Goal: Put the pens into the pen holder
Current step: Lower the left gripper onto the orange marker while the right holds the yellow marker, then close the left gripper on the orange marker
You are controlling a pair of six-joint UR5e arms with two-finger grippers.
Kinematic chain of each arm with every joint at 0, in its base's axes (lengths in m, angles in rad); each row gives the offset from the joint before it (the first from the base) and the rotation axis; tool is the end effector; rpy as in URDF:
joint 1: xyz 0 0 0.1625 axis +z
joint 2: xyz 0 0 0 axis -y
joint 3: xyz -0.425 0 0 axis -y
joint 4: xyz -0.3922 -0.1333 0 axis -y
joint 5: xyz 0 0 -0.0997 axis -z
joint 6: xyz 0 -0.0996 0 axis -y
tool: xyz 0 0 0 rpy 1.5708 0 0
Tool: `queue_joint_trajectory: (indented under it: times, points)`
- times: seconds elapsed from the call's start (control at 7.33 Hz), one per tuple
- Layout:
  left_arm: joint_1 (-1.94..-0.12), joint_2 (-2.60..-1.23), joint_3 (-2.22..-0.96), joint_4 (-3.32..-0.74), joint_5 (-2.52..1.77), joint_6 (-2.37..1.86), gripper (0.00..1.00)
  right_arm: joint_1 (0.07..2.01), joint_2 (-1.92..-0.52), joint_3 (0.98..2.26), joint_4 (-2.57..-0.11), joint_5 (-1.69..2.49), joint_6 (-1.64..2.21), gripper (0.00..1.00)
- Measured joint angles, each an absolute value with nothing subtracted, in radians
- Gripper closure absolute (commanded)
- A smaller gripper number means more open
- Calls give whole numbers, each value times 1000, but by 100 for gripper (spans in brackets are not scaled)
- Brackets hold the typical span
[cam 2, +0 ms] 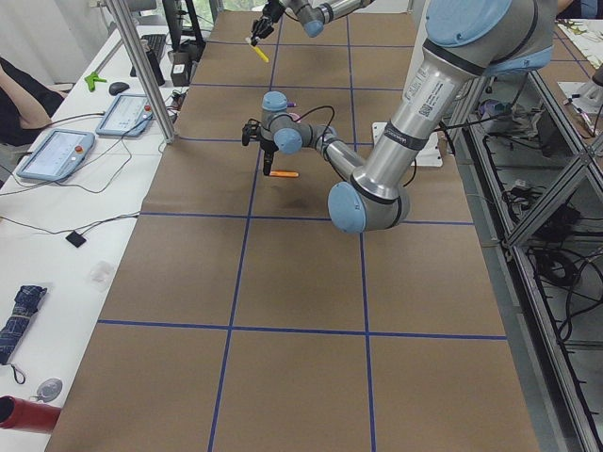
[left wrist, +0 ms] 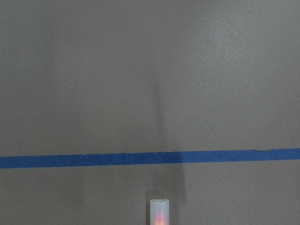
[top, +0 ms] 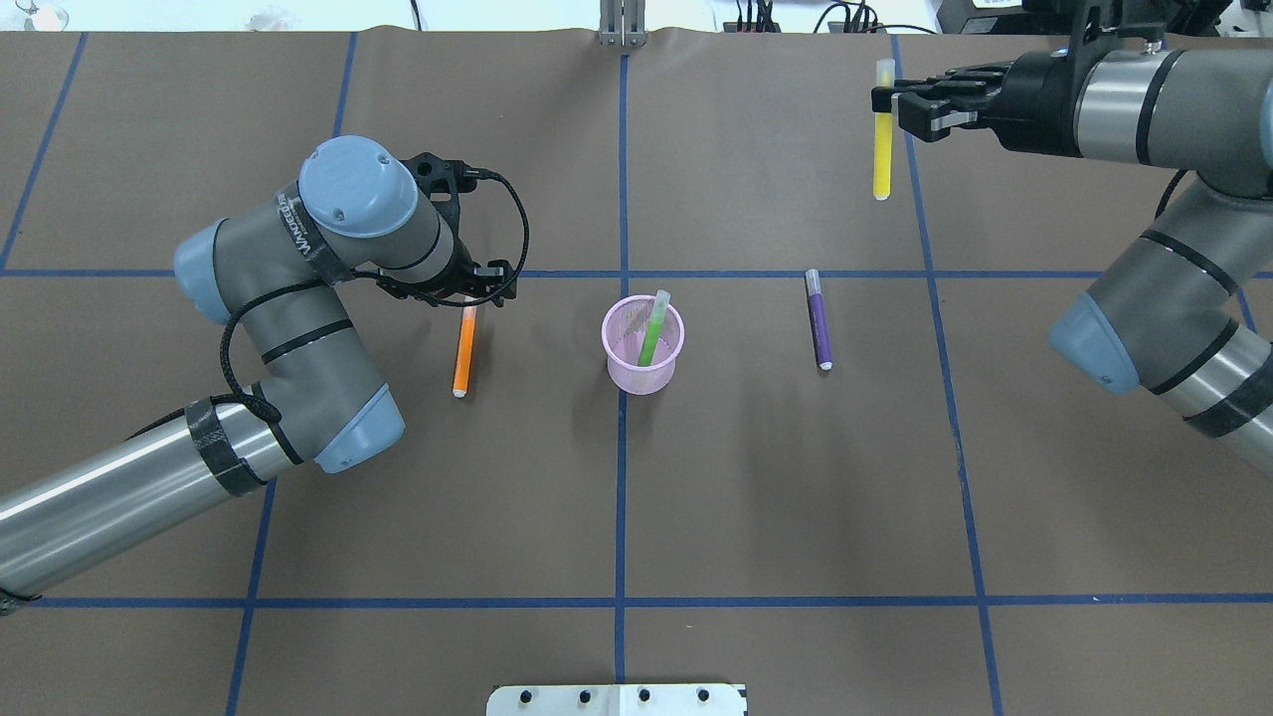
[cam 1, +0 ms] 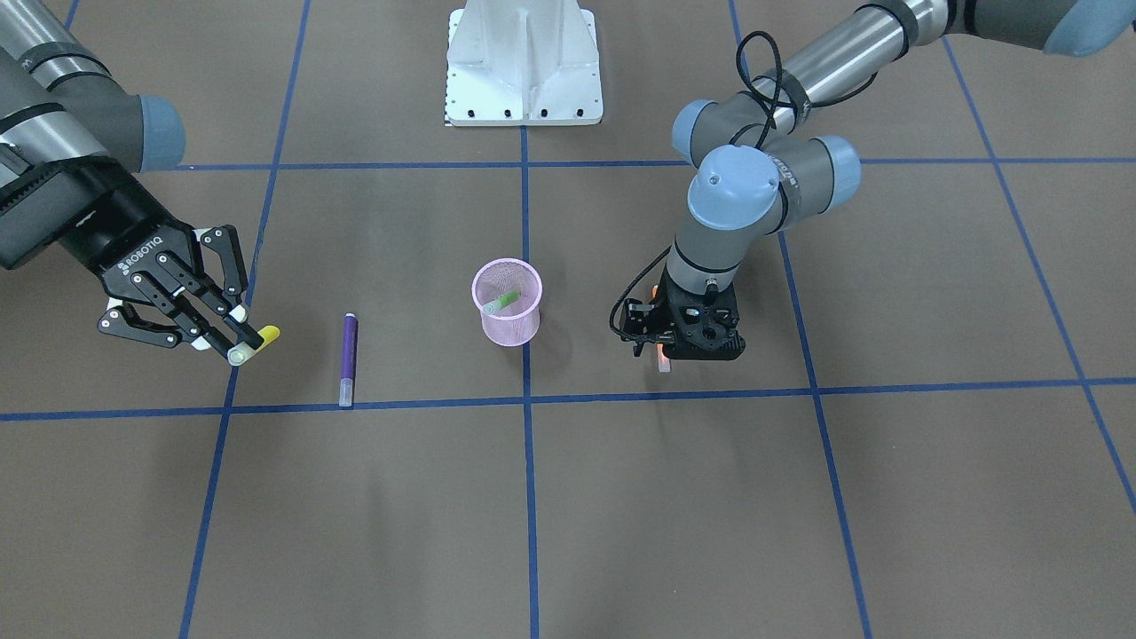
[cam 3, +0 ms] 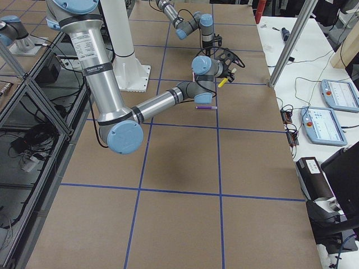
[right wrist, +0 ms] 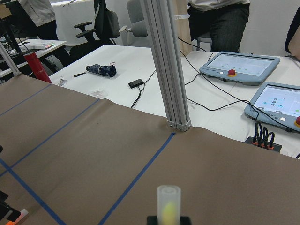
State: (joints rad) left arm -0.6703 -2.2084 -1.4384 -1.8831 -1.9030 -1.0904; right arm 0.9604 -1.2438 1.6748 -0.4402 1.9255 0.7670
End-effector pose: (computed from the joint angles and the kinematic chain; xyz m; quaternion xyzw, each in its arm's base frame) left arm 0.5118 -0.5344 0.3059 0.0860 0.4114 -0.0204 0.9071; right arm -0.2557 -0.5377 0.3023 0.4553 -0.5371 -0.0691 0.7068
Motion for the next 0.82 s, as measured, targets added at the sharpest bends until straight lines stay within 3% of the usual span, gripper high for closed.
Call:
queue_joint_trajectory:
  times: [0.82]
  points:
    - [-660,-2211,-1411,-1884,-1922,-1061,47,938,-1243,1681,-440,1921,769,100]
